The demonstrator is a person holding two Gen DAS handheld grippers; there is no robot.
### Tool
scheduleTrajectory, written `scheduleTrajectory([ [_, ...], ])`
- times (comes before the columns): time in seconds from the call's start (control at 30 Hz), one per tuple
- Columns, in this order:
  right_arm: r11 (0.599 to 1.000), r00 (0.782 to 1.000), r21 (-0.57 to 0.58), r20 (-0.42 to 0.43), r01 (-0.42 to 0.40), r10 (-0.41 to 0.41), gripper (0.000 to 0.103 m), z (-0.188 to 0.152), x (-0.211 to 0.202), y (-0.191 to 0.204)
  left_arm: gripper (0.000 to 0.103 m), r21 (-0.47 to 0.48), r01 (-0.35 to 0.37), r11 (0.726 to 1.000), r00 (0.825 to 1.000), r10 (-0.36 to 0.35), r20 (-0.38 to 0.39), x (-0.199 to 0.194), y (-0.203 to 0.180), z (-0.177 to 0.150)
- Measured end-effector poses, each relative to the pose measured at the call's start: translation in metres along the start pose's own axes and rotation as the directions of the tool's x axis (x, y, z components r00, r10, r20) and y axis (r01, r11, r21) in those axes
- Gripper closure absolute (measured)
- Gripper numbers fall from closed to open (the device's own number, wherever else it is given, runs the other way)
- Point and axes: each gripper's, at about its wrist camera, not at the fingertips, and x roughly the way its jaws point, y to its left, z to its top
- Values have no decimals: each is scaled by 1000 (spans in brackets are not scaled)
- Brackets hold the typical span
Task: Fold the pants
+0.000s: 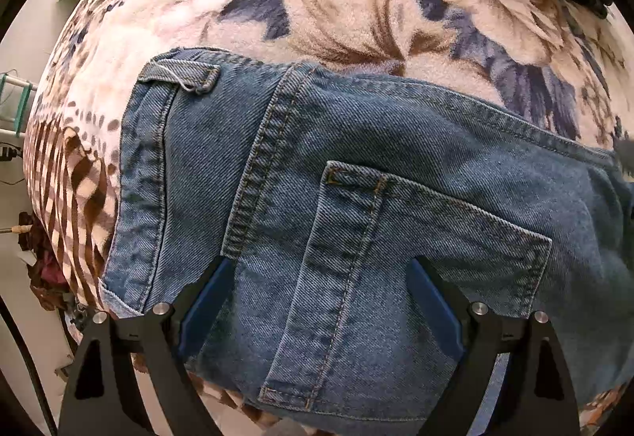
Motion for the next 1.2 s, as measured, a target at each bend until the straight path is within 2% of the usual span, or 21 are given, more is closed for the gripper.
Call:
scheduleTrajectory([
  [0.03,996,997,38,27,-77,76,49,-3,-10,-12,13,-1,-2,1000,1000,2,-2,0,-1,0],
  [0.07,994,995,54,31,-95,94,49,-5,-13,-18,13,-1,-4,1000,1000,4,-3,0,-1,1],
  [0.13,996,999,70,-4,-54,55,49,-9,-9,-25,13,0,-10,1000,1000,10,-1,1,-1,1],
  [0.2,997,999,54,-16,47,-46,48,-5,1,-24,12,6,-14,1000,1000,14,2,2,-2,1],
  [0.33,995,995,6,-2,95,-95,48,3,6,-5,12,15,-18,1000,1000,18,8,2,-3,0],
  [0.37,994,995,-26,10,102,-102,52,2,-1,2,12,16,-17,1000,1000,16,8,2,-3,0],
  [0.4,994,994,-45,28,103,-102,66,0,-10,6,12,18,-15,1000,1000,15,7,2,-4,0],
  [0.47,993,990,-54,101,107,-101,85,-3,-22,11,12,20,-13,1000,1000,13,7,2,-4,0],
  [0.53,998,976,-21,208,62,-56,87,-7,-58,2,12,20,-14,1000,1000,14,7,1,-3,0],
  [0.57,998,977,-13,205,65,-61,87,-8,-60,1,12,19,-17,1000,1000,17,9,2,-3,-1],
  [0.67,986,977,-17,135,169,-165,87,-3,-56,7,12,15,-22,1000,1000,22,6,2,-4,0],
  [0.73,979,978,-47,78,197,-193,79,-1,-48,17,12,15,-19,1000,1000,19,2,2,-3,0],
  [0.77,967,969,-80,73,242,-237,61,-1,-44,23,12,16,-17,1000,1000,17,1,2,-3,0],
  [0.8,948,954,-112,68,297,-291,51,-2,-39,26,12,20,-17,1000,1000,17,0,2,-3,1],
  [0.83,924,936,-151,56,352,-348,51,-2,-32,32,12,22,-18,1000,1000,18,1,2,-3,0],
  [0.97,855,878,-248,-31,455,-477,53,3,3,36,12,33,-25,999,1000,25,2,3,-5,2],
  [1.0,846,875,-280,-35,455,-482,69,5,9,41,12,39,-27,999,1000,27,3,2,-6,2],
  [1.07,819,868,-347,-29,457,-496,79,0,4,49,12,45,-27,999,1000,27,4,2,-7,1],
  [1.1,814,872,-379,-35,440,-488,79,-3,4,56,12,47,-24,999,1000,24,3,1,-6,-1],
  [1.17,858,915,-405,-112,314,-388,79,-15,-9,61,12,41,-13,999,1000,13,-2,2,-4,-5],
  [1.2,872,920,-406,-153,274,-360,79,-19,-12,59,12,41,-11,999,1000,12,-2,3,-4,-6],
])
